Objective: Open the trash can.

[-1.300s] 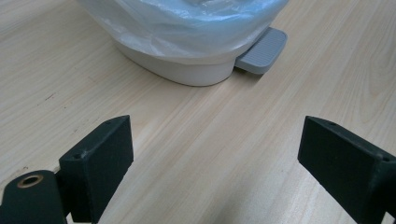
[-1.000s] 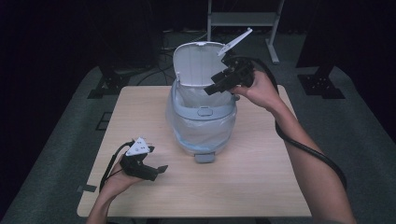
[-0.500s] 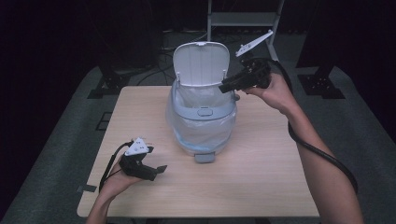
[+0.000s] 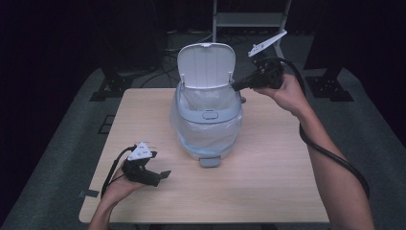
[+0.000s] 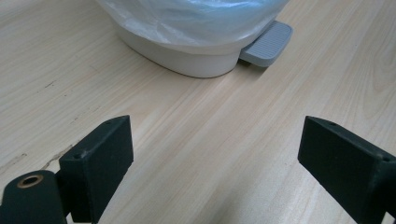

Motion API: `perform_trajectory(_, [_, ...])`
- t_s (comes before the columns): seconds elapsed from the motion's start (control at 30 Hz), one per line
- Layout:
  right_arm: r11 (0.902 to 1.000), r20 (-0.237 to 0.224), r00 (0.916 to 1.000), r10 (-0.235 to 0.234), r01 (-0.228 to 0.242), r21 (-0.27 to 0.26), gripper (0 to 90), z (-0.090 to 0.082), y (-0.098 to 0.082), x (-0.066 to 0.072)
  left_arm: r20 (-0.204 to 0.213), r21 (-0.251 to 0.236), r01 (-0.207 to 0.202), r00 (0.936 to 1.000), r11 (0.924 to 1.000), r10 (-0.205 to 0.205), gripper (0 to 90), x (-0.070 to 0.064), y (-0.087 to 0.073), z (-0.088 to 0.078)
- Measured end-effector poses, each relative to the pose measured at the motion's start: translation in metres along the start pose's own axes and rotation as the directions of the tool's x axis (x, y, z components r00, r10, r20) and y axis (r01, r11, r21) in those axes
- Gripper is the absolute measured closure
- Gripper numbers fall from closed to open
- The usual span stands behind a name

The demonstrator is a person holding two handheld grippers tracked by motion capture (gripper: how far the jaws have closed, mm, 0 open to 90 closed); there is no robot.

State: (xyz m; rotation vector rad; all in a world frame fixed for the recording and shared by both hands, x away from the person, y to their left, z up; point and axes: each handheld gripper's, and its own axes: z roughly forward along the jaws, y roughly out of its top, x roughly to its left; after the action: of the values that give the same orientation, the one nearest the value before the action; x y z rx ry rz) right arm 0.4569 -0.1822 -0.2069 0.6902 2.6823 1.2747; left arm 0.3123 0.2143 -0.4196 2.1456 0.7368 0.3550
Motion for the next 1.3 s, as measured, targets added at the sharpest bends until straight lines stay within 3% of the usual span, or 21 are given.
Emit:
perform_trajectory(0.27, [0.9991,0.01,0.9992,0.039,-0.039,0.013,89.6,-0.002,-0.004,-0.015,0.005,0.005,0.001,1.0,1.0,-0.001,9.3,0.001,-0.001,0.002])
perform_trajectory(0.53, [0.9927,0.035,0.9922,0.12,-0.119,-0.017,89.6,-0.006,-0.01,-0.042,0.01,0.008,0.0,0.9999,1.0,0.0,9.3,0.0,-0.001,0.005])
perform_trajectory(1.0, [0.9892,0.067,0.9871,0.145,-0.143,-0.031,89.7,-0.007,0.0,-0.063,0.006,0.007,0.005,1.0,1.0,-0.005,9.4,0.001,-0.001,0.004])
perform_trajectory(1.3, [0.9848,0.07,0.9859,0.152,-0.145,-0.096,89.7,-0.01,0.022,-0.068,0.003,0.006,0.009,1.0,0.9999,-0.009,9.4,0.003,-0.001,0.004])
